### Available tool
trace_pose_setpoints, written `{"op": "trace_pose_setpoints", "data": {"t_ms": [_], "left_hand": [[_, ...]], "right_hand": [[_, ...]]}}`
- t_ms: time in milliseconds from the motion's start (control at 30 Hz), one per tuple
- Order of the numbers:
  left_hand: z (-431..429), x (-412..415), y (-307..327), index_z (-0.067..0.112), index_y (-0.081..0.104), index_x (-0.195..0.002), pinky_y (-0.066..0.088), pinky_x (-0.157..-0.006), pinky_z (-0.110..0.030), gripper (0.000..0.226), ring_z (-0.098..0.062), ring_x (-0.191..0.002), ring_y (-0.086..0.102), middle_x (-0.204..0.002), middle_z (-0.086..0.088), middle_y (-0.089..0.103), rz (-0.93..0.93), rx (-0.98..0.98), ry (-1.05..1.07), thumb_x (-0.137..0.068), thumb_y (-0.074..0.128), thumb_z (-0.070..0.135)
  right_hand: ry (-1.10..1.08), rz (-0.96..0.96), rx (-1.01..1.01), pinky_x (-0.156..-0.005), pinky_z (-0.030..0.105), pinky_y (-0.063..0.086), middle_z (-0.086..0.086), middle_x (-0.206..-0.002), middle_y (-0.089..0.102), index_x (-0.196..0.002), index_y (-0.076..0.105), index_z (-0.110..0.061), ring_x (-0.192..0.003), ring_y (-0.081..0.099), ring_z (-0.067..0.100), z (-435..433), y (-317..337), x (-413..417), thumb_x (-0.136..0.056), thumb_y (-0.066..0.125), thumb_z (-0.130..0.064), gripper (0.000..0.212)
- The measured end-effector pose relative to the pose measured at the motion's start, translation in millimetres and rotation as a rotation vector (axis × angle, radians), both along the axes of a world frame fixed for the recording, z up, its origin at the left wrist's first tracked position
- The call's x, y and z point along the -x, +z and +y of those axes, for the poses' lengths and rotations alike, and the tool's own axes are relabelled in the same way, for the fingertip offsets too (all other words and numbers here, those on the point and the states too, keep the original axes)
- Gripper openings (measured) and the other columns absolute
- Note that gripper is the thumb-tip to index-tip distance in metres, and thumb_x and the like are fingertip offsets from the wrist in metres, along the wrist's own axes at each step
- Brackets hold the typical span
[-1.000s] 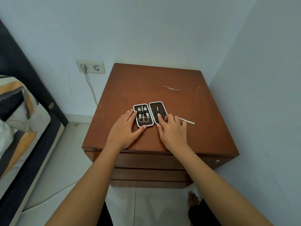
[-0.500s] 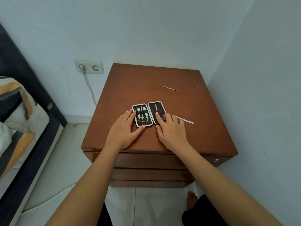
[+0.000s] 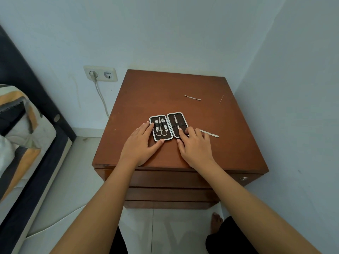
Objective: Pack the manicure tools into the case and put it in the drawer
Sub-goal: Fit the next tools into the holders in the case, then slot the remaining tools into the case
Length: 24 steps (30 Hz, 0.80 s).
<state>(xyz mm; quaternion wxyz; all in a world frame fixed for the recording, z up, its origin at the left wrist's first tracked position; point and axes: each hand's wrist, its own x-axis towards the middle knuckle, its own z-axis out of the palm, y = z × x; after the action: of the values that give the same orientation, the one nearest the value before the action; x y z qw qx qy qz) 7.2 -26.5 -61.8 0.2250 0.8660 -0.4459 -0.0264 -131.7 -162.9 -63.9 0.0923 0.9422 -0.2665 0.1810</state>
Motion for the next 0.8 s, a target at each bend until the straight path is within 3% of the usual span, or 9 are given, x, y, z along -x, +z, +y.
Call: {"op": "trace_pose_setpoints", "data": {"t_ms": [200, 333, 433, 533, 667, 800], "left_hand": [[0.3, 0.0, 1.0, 0.022, 0.022, -0.147, 0.013, -0.115, -0.03, 0.073, -0.014, -0.143, 0.016, -0.156, 0.001, 0.021, -0.002, 0.006, 0.0, -0.088, 0.04, 0.061], [0.9, 0.7, 1.8, 0.022, 0.023, -0.147, 0.013, -0.115, -0.03, 0.073, -0.014, -0.143, 0.016, -0.156, 0.001, 0.021, 0.004, 0.007, -0.008, -0.088, 0.041, 0.06], [1.0, 0.7, 2.2, 0.022, 0.023, -0.147, 0.014, -0.115, -0.031, 0.073, -0.015, -0.143, 0.017, -0.156, 0.001, 0.021, 0.014, 0.004, -0.008, -0.088, 0.041, 0.06], [1.3, 0.9, 2.6, 0.023, 0.023, -0.147, 0.014, -0.115, -0.032, 0.073, -0.015, -0.143, 0.017, -0.156, 0.001, 0.022, 0.013, 0.004, -0.007, -0.088, 0.041, 0.06], [1.0, 1.1, 3.1, 0.023, 0.022, -0.147, 0.015, -0.115, -0.032, 0.072, -0.015, -0.143, 0.016, -0.156, 0.001, 0.021, 0.008, -0.008, -0.004, -0.088, 0.04, 0.06], [0.4, 0.2, 1.5, 0.023, 0.023, -0.147, 0.016, -0.115, -0.033, 0.073, -0.015, -0.143, 0.017, -0.156, 0.002, 0.022, 0.005, -0.01, -0.003, -0.087, 0.04, 0.061]], "right_hand": [[-0.005, 0.021, -0.069, -0.065, 0.036, 0.044, 0.003, -0.101, 0.064, -0.115, 0.062, -0.016, -0.086, 0.059, 0.024, 4.1, 2.2, 3.0, -0.087, 0.044, -0.034, 0.038], [0.032, -0.094, -0.265, -0.074, 0.038, 0.043, 0.004, -0.11, 0.06, -0.12, 0.059, -0.016, -0.098, 0.056, 0.025, 0.1, 8.6, 14.3, -0.09, 0.044, -0.03, 0.036], [-0.077, -0.27, -0.436, -0.082, 0.04, 0.043, 0.006, -0.11, 0.058, -0.116, 0.061, -0.014, -0.102, 0.053, 0.026, -20.2, 15.5, 31.5, -0.089, 0.051, -0.022, 0.029], [-0.232, -0.291, -0.544, -0.087, 0.038, 0.041, 0.007, -0.113, 0.055, -0.113, 0.061, -0.013, -0.107, 0.048, 0.027, -46.8, 21.4, 49.9, -0.088, 0.056, -0.021, 0.027], [-0.284, -0.246, -0.732, -0.089, 0.035, 0.042, 0.009, -0.104, 0.055, -0.098, 0.066, -0.013, -0.104, 0.05, 0.029, -74.3, 24.1, 57.2, -0.082, 0.067, -0.024, 0.019], [-0.306, -0.194, -0.854, -0.074, 0.027, 0.035, 0.006, -0.092, 0.053, -0.077, 0.068, -0.017, -0.087, 0.052, 0.021, -85.5, 33.4, 49.2, -0.078, 0.072, -0.022, 0.006]]}}
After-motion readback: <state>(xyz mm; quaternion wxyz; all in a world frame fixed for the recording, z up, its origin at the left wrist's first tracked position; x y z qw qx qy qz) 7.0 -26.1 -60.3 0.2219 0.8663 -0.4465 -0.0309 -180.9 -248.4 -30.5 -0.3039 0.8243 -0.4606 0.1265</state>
